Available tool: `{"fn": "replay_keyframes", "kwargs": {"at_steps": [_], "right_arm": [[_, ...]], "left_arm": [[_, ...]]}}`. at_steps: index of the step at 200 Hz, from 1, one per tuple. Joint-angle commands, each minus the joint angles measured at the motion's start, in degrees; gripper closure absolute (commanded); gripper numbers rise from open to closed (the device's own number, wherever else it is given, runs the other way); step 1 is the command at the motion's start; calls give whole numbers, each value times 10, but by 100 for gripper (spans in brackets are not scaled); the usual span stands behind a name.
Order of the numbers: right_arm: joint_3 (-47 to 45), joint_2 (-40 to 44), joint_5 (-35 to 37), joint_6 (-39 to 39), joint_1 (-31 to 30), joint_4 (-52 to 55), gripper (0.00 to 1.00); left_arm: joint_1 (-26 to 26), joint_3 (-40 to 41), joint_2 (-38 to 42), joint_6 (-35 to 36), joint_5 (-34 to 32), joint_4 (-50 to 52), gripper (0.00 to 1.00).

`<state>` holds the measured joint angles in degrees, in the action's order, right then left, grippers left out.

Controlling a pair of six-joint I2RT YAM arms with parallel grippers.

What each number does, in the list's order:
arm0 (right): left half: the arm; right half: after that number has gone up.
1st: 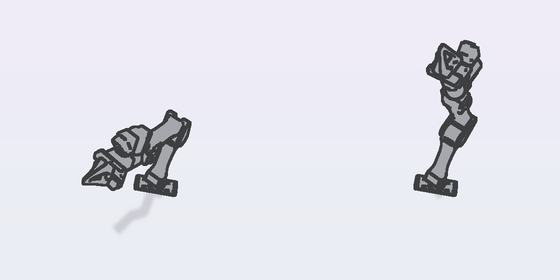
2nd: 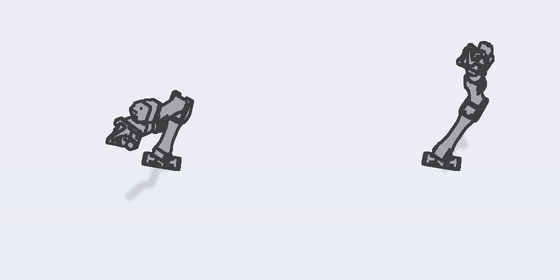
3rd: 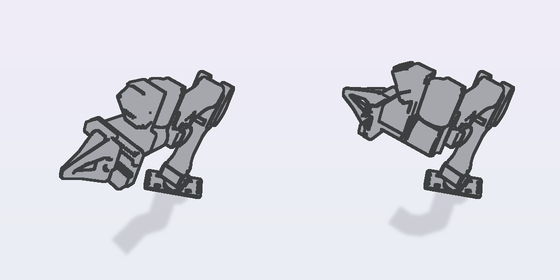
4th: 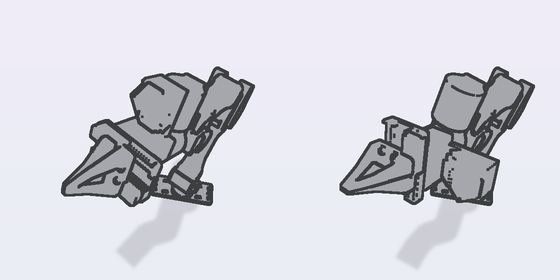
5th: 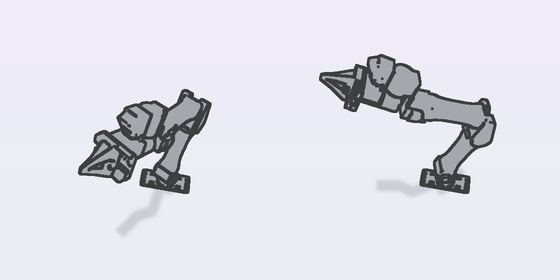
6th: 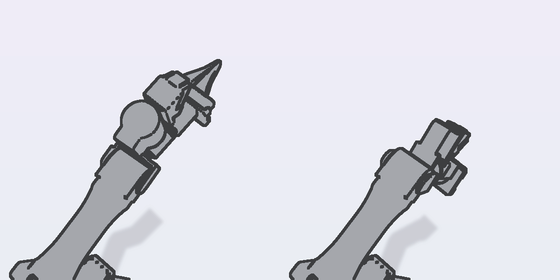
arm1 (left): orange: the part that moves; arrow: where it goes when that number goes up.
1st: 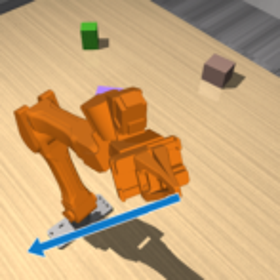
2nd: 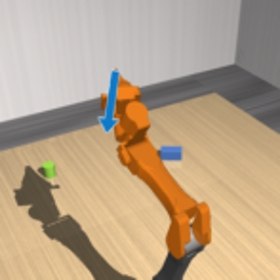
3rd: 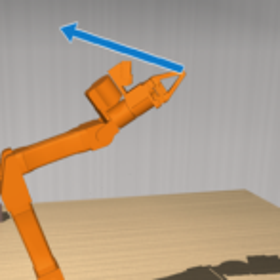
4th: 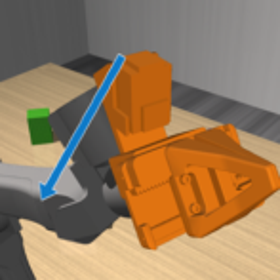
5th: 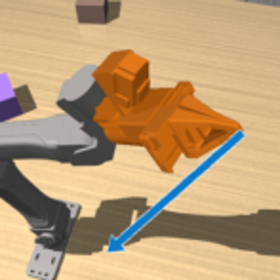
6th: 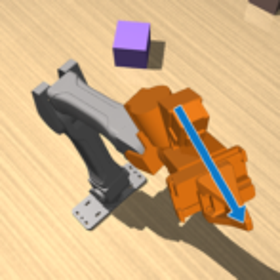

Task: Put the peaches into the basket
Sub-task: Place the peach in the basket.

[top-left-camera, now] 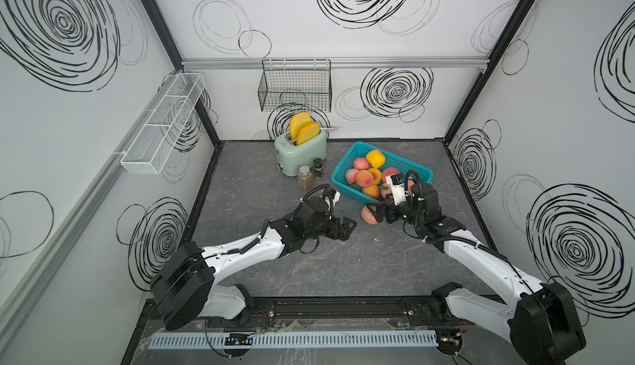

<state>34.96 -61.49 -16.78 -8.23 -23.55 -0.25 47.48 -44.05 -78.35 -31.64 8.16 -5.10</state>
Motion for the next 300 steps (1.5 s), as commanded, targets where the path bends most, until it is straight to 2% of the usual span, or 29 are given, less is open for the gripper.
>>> {"fn": "replay_keyframes", "kwargs": {"at_steps": [1,46,128,216,259,300], "right_arm": [[-22,23,-4,-14,-11,-5,2],[-64,65,-2,-27,-15,-25,0],[-119,83,-1,-42,-12,-37,1],[-168,157,-21,-108,4,-39,1],[-220,257,-22,-188,12,-59,1],[-251,369,8,-235,14,-19,1]], "left_arm": [[6,-19,-14,9,-13,-44,2],[5,-15,-43,-1,-22,-79,2],[5,-33,-107,-7,-31,-130,1],[4,-60,-181,-2,-24,-193,2],[6,-75,-225,-12,-15,-229,2],[9,-97,-261,-14,-9,-244,2]]}}
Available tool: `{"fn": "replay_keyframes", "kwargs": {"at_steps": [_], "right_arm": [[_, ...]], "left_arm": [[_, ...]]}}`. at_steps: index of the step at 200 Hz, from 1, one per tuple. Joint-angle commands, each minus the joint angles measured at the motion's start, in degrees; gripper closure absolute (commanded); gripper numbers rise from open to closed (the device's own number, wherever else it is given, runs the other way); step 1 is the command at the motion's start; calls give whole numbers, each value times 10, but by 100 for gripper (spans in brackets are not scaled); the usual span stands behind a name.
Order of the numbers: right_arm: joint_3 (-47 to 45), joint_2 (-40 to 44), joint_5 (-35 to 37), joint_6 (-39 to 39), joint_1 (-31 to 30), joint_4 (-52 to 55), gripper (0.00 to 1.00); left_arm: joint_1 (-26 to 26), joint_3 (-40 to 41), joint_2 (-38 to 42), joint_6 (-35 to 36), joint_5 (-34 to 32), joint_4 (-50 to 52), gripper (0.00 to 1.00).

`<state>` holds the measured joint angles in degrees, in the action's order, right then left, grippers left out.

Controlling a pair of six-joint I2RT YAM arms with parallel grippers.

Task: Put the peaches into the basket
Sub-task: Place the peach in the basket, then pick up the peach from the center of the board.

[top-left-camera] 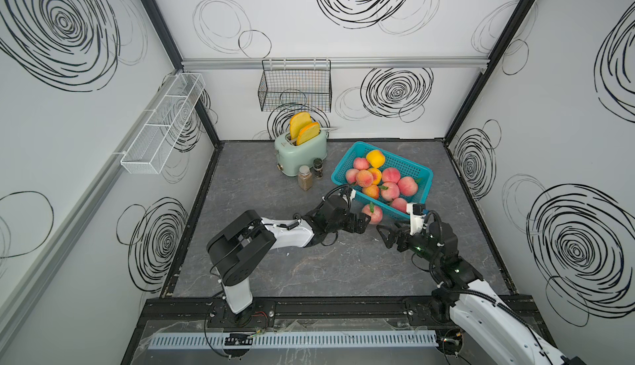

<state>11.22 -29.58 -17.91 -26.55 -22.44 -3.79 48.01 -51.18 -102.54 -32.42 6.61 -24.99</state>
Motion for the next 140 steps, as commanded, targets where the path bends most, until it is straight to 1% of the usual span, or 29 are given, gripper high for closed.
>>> {"fn": "replay_keyframes", "kwargs": {"at_steps": [1,23,46,104,140], "right_arm": [[-13,51,20,-53,3,17,1],[-25,94,31,-67,3,39,1],[-33,117,35,-76,4,51,1],[-38,119,36,-73,6,59,1],[-37,127,36,-73,9,66,1]], "left_arm": [[4,-26,-20,-6,6,-46,2],[6,-41,-42,-10,12,-53,2],[10,-57,-62,-11,12,-55,2],[17,-85,-100,-11,6,-59,2],[25,-101,-127,0,-14,-63,2]]}}
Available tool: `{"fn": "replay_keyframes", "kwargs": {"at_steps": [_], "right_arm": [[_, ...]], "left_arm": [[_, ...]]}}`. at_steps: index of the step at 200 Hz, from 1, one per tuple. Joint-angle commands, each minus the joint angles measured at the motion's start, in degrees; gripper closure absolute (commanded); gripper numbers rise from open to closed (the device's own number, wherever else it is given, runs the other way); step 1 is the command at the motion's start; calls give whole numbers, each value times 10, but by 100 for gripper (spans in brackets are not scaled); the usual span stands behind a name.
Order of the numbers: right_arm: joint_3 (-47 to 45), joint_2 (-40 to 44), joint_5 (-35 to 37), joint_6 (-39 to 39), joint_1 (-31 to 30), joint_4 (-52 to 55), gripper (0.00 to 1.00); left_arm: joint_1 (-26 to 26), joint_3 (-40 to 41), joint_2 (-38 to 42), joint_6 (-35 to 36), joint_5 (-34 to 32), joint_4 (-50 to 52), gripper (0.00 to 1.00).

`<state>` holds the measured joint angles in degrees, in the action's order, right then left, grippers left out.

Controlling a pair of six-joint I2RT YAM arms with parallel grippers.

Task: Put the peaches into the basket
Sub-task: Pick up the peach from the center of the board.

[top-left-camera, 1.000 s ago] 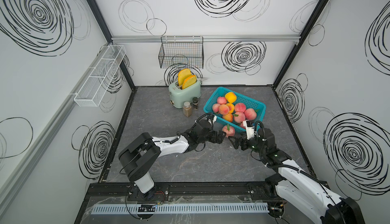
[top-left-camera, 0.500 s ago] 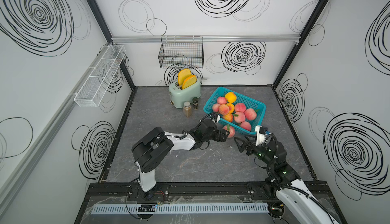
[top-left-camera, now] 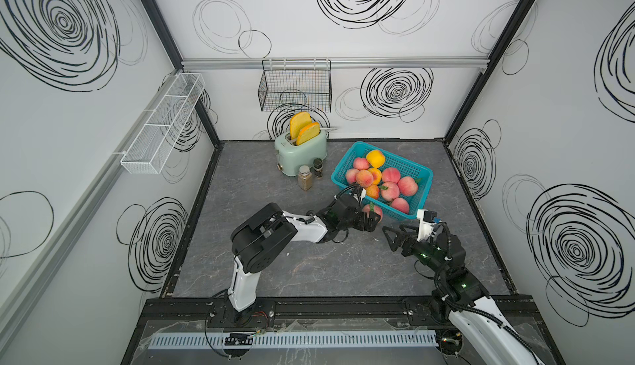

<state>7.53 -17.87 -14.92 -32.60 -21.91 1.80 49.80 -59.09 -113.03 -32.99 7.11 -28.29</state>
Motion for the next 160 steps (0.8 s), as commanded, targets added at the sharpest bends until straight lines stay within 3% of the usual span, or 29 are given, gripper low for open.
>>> {"fn": "replay_keyframes", "kwargs": {"at_steps": [1,102,160], "right_arm": [[-1,10,6,-12,4,10,1],[-4,13,-7,-9,19,12,1],[-1,21,-12,-6,27,22,1]], "left_arm": [[7,-23,-23,6,-20,-29,1],[5,-55,-64,6,-47,-41,0],[5,-50,-64,0,-40,-47,18]]}}
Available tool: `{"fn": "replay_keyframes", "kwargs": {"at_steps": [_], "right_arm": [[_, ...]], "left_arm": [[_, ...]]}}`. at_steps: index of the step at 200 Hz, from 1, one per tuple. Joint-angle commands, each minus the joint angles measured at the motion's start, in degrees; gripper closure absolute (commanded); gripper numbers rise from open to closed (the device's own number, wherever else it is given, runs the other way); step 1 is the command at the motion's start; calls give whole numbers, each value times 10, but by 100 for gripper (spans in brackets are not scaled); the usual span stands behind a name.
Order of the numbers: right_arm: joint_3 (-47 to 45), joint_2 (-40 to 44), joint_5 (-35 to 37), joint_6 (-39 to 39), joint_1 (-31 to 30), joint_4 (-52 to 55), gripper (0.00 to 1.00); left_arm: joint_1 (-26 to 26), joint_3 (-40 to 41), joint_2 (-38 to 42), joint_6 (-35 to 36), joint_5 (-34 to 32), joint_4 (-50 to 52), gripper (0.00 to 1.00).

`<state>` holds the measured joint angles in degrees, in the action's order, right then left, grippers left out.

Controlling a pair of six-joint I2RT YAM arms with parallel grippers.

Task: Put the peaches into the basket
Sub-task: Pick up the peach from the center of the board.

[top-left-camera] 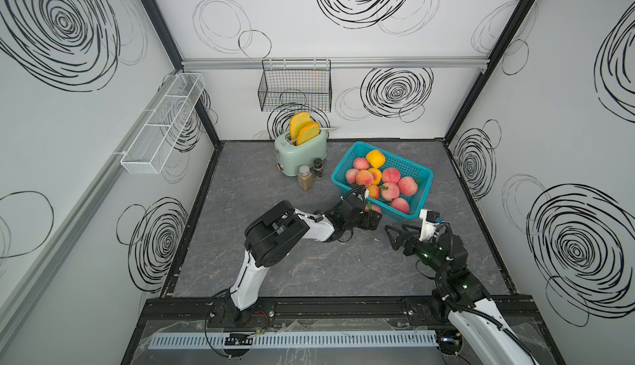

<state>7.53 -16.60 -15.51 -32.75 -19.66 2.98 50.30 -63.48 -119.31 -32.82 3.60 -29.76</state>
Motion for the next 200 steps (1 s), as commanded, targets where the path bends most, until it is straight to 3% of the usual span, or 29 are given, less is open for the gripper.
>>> {"fn": "replay_keyframes", "kwargs": {"at_steps": [1,112,200], "right_arm": [[-1,8,-6,-4,4,10,1],[19,3,-14,9,9,14,1],[67,-55,-8,50,14,-7,1]], "left_arm": [[0,-6,-1,-2,-5,-32,18],[18,104,138,18,-17,13,23],[14,24,235,78,-34,151,23]]}}
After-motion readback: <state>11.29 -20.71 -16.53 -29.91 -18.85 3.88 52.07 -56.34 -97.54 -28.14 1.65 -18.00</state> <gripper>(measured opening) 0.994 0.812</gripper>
